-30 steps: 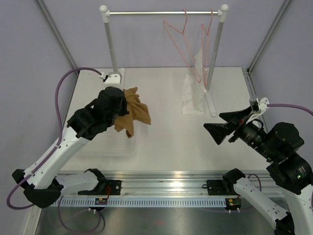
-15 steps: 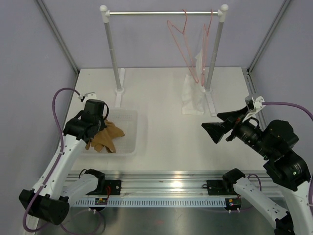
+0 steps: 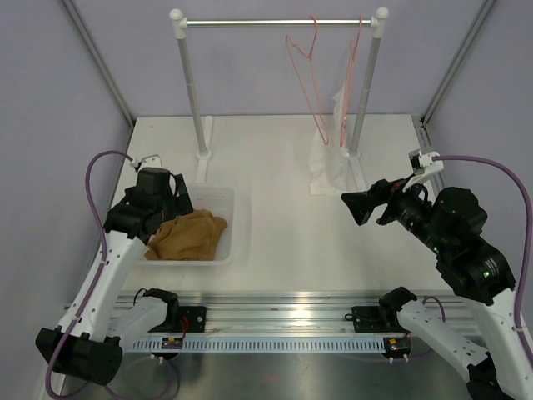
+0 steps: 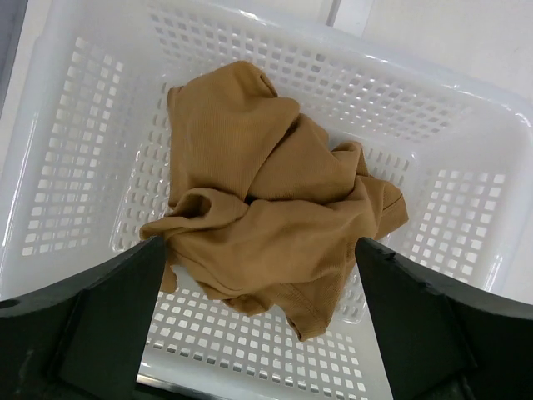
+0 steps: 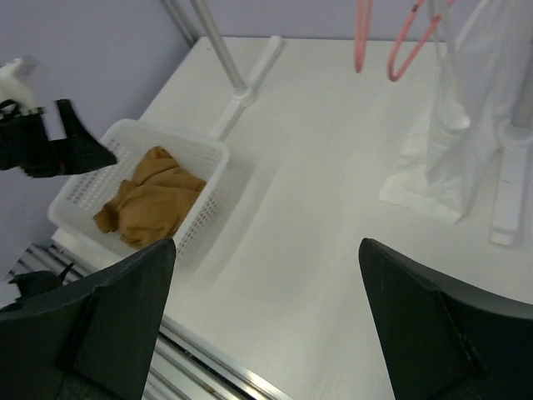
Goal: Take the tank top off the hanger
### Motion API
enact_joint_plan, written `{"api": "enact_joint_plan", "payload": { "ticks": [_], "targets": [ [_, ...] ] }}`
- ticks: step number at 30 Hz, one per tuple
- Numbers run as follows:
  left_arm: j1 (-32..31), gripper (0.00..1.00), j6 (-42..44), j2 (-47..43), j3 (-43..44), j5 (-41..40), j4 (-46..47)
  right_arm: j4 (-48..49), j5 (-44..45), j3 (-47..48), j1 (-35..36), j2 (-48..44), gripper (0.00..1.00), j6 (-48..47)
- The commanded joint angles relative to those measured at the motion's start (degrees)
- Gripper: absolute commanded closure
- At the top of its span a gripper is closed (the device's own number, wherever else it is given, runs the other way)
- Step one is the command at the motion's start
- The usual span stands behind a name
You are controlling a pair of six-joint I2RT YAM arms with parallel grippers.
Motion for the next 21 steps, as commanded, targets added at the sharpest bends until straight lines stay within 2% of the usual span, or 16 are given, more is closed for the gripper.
{"api": "enact_joint_plan", "payload": {
  "ticks": [1, 4, 7, 10, 14, 21],
  "targets": [
    [0.21, 0.01, 1.01, -6.21, 2.93, 0.87, 1.77, -2.27, 13.69, 2.64, -0.04, 2.40, 0.00, 0.45],
    [0.21, 0.01, 1.88, -11.67, 4.16, 1.14, 1.59, -8.93, 25.21, 3.52, -0.04, 3.63, 0.00, -0.96],
    [0.29, 0.01, 3.11, -17.48, 6.52, 2.01, -0.59, -13.42, 30.26, 4.40, -0.04, 4.51, 0.00, -2.63],
    [0.21, 0.01, 5.92, -19.42, 9.86, 2.63, -4.63, -15.37, 31.59, 5.27, -0.04, 3.82, 0.00, -2.54],
    [0.21, 0.01, 7.69, -19.77, 13.82, -1.22, -10.36, -18.18, 33.87, 6.76, -0.04, 1.71, 0.00, -3.16],
    [-0.15, 0.01, 8.83, -27.14, 14.97, 0.08, -11.51, -24.69, 37.31, 10.46, -0.04, -3.03, 0.01, -3.25]
  ]
}}
